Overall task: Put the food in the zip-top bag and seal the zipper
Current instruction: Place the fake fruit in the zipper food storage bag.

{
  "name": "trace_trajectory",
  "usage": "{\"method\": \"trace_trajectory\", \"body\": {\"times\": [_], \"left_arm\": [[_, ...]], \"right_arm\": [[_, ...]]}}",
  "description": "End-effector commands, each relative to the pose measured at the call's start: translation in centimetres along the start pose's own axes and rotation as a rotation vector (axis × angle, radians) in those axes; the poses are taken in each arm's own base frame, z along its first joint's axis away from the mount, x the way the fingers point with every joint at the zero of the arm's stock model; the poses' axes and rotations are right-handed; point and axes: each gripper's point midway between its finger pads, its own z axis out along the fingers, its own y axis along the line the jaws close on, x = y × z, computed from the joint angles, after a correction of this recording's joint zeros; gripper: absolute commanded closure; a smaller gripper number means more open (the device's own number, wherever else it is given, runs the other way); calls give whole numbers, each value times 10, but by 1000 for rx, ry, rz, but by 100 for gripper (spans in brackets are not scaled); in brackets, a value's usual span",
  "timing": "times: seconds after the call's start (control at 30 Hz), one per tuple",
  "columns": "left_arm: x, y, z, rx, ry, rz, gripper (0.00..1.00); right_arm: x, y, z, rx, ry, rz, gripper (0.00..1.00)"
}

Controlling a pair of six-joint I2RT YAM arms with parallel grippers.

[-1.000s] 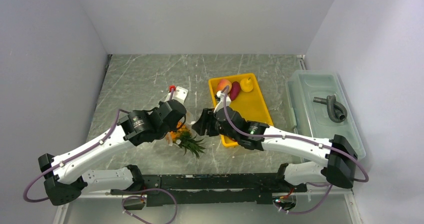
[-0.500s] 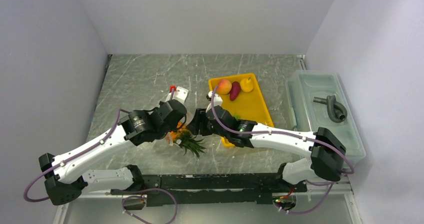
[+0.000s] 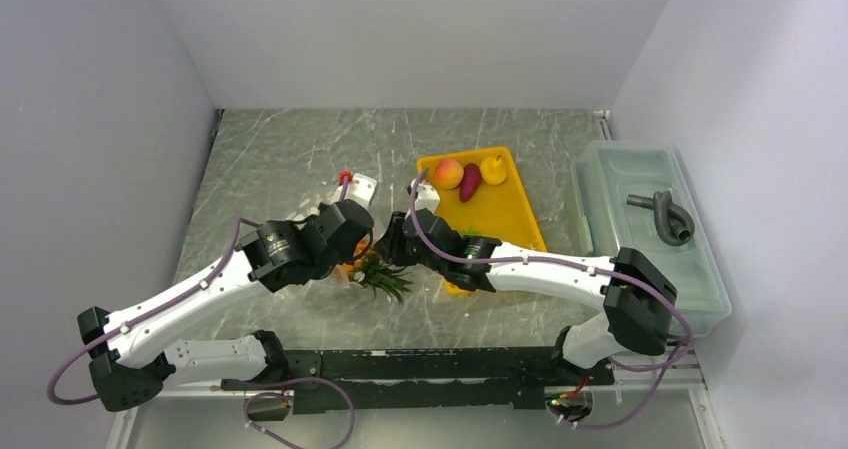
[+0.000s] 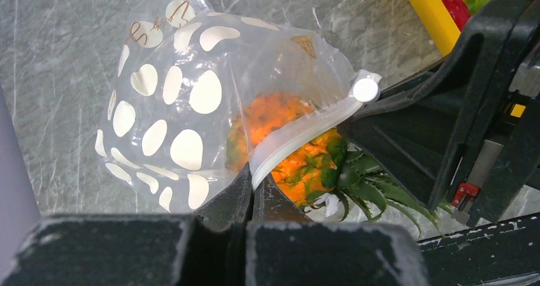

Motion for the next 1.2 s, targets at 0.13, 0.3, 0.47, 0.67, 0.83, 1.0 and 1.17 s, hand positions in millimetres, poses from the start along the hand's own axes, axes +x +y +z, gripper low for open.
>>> {"method": "trace_trajectory", "body": {"times": [0.13, 0.3, 0.47, 0.67, 0.83, 1.0, 1.17], "left_arm": [[-6, -1, -5, 20, -27, -8, 100], [-6, -2, -4, 22, -25, -6, 100], [-6, -2, -4, 22, -25, -4, 100], [-7, -1, -4, 15, -29, -9, 100], [-8, 3, -7, 6, -42, -21, 100], [-11, 4, -11, 24, -70, -43, 100], [-10, -7, -10, 73, -66, -80, 100]], "right_arm": [[-40, 13, -8, 10, -143, -7, 78], [-48, 13, -9, 15, -181, -26, 92], [-56, 17, -10, 15, -209, -57, 100], [-76, 24, -26, 9, -265, -108, 100], [-98, 29, -50, 24, -311, -159, 100], [-112, 39, -75, 6, -327, -181, 100], [-118, 39, -88, 19, -331, -191, 100]]}}
